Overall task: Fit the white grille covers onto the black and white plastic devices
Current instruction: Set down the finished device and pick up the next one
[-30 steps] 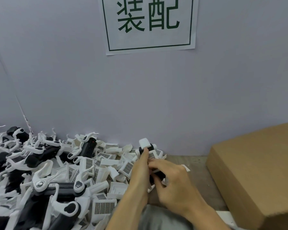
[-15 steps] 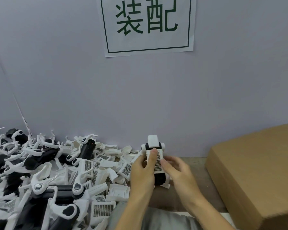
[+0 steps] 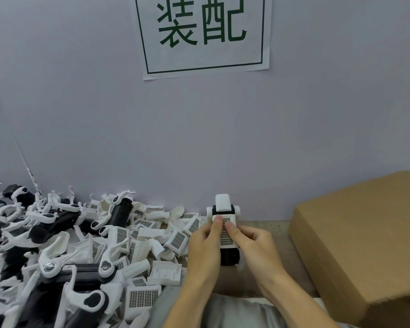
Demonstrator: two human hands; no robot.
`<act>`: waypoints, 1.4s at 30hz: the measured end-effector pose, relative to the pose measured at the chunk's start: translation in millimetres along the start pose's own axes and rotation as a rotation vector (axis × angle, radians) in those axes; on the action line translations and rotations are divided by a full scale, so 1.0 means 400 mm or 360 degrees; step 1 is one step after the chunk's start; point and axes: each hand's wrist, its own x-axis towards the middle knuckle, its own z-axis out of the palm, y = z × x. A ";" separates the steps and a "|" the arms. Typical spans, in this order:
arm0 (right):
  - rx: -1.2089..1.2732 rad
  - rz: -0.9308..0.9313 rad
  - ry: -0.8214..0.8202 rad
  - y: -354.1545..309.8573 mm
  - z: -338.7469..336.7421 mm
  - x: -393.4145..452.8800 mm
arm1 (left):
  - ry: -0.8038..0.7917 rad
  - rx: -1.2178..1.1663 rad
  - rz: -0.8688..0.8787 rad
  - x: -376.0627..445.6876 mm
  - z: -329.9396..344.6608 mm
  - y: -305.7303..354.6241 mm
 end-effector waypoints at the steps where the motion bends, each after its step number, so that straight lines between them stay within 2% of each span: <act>1: 0.0053 0.0013 -0.0042 -0.001 0.002 -0.002 | -0.0059 -0.0121 -0.0088 0.000 -0.003 0.001; 3: 0.0139 0.0035 -0.0082 0.001 -0.001 -0.003 | -0.0112 -0.0079 -0.0082 0.003 -0.004 -0.003; 5: 0.0040 0.0008 -0.0066 0.005 -0.008 0.002 | -0.0077 0.0073 0.0002 0.002 -0.003 -0.010; 7: -0.0168 -0.0081 -0.0012 0.016 -0.012 0.010 | -0.0030 0.0074 0.0026 0.003 -0.003 -0.014; 10: -0.0629 -0.0328 0.0181 0.029 -0.008 0.010 | 0.0200 0.0026 0.0016 0.011 -0.012 -0.016; 12: -0.0910 -0.0442 0.0039 0.035 0.001 0.003 | 0.0276 -0.0103 -0.0080 0.019 -0.015 -0.013; 15: -0.1259 -0.0382 -0.0073 0.052 -0.003 0.004 | 0.0051 -0.0468 -0.0315 0.019 -0.010 0.002; 17: -0.1415 -0.0266 0.0012 0.041 -0.016 0.009 | -0.0050 -0.0329 -0.0284 0.018 -0.006 0.002; 18: -0.1446 -0.0170 0.0057 0.026 -0.025 0.010 | -0.0020 -0.0197 -0.0224 0.016 -0.003 -0.004; 22: -0.0977 0.0345 0.0134 -0.049 -0.083 0.025 | 0.0353 0.0000 -0.0018 0.010 -0.014 -0.012; 24: -0.0532 0.0488 0.0163 -0.101 -0.116 0.033 | 0.0398 0.0045 -0.0003 0.012 -0.024 -0.012; 26: 0.0017 0.0383 0.0275 -0.173 -0.164 0.044 | 0.0382 0.0068 -0.0025 0.013 -0.024 -0.018; 29: 0.0700 0.0002 0.0482 -0.292 -0.292 0.044 | 0.0337 0.0066 -0.0095 0.009 -0.018 -0.033; 32: 0.1082 -0.0120 0.0677 -0.342 -0.427 0.016 | 0.0309 0.0047 -0.0120 0.008 -0.014 -0.040; 35: 0.0919 -0.0037 0.0907 -0.318 -0.431 0.005 | 0.0309 -0.0002 -0.0147 0.007 -0.007 -0.037; 37: 0.0621 0.0012 0.0914 -0.289 -0.372 0.023 | 0.0303 -0.0004 -0.0158 0.006 -0.004 -0.040; 39: 0.0309 0.0039 0.0828 -0.260 -0.298 0.041 | 0.0273 0.0038 -0.0170 0.005 0.000 -0.045; 42: -0.0268 0.0115 0.0463 -0.204 -0.182 0.044 | 0.0155 0.0231 -0.0167 0.002 0.005 -0.054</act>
